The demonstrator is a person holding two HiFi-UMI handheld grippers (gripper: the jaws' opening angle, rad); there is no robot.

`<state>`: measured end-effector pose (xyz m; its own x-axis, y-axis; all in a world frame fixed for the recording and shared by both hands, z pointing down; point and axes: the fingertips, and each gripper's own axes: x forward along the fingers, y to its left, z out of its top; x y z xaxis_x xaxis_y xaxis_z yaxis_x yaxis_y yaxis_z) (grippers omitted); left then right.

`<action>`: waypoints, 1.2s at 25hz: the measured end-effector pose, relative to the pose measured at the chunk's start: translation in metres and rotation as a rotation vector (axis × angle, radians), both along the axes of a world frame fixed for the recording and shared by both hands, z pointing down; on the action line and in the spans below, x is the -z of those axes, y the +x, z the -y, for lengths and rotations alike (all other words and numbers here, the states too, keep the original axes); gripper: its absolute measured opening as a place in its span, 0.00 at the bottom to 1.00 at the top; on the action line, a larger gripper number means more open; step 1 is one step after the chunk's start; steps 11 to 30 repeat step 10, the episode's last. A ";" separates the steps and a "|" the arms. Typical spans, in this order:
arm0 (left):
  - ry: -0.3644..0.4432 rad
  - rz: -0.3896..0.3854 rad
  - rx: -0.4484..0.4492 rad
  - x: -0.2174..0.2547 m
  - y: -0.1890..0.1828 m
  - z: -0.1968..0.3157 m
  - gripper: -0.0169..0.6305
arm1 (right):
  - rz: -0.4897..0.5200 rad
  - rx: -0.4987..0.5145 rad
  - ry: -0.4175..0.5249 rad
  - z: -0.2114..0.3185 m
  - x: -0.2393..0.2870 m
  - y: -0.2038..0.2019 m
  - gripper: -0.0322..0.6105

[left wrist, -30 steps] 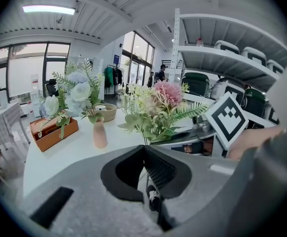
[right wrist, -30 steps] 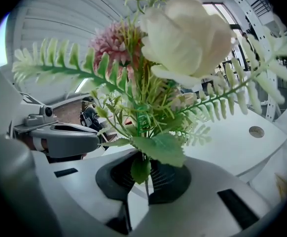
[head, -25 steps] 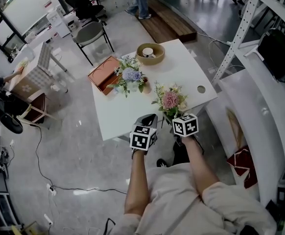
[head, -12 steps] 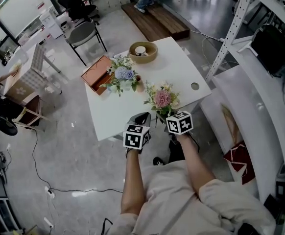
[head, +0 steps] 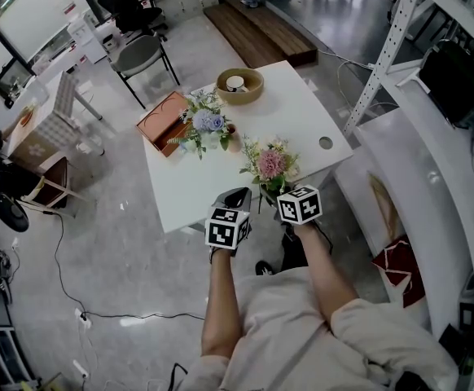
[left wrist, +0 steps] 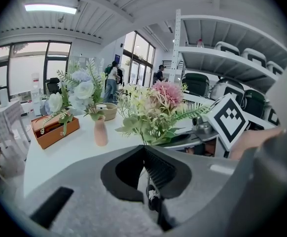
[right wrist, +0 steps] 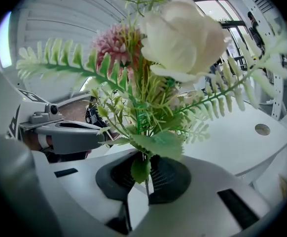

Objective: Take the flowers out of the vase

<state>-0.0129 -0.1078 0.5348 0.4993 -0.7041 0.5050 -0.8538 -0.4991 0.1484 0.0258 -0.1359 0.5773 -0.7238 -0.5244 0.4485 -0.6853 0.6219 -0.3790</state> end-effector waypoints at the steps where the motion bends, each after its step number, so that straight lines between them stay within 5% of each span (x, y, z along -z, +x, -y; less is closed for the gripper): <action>1: 0.003 -0.002 0.000 0.000 0.002 0.001 0.04 | -0.001 -0.001 0.001 0.001 0.000 0.002 0.10; 30: -0.041 -0.017 -0.025 -0.013 0.024 -0.017 0.04 | -0.003 -0.014 -0.035 -0.018 -0.007 0.021 0.10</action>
